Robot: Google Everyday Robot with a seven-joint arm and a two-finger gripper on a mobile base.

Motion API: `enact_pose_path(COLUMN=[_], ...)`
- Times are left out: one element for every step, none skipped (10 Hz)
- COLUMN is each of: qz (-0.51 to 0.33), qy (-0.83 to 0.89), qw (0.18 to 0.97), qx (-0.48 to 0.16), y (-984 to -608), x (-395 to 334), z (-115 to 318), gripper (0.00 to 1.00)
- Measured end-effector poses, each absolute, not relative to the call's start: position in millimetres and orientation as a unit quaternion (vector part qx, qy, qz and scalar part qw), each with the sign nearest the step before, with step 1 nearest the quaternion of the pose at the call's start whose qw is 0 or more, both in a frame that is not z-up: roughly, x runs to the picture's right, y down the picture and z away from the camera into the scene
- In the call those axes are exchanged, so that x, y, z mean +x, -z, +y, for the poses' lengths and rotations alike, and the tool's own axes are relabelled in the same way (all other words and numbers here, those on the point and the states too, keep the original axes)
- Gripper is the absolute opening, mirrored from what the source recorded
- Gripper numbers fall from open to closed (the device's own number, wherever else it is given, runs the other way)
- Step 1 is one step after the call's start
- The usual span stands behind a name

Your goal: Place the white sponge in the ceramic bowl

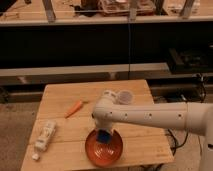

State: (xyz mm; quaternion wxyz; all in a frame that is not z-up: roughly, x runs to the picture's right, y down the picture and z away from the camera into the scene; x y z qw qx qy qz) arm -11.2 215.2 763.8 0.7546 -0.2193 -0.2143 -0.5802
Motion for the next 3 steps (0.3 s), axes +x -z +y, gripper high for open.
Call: enact_pose_path(qz=[-0.216,-0.216,-0.216], qy=[0.585,0.591,0.594], qw=[0.75,0.747,0.745], qx=[-0.219,-0.215,-0.213], y=[-760.7,-757.9,-757.1], x=[-10.3,-8.2,-7.5], z=[217.5,219.1,219.6], gripper=[0.8,0.8,0.8])
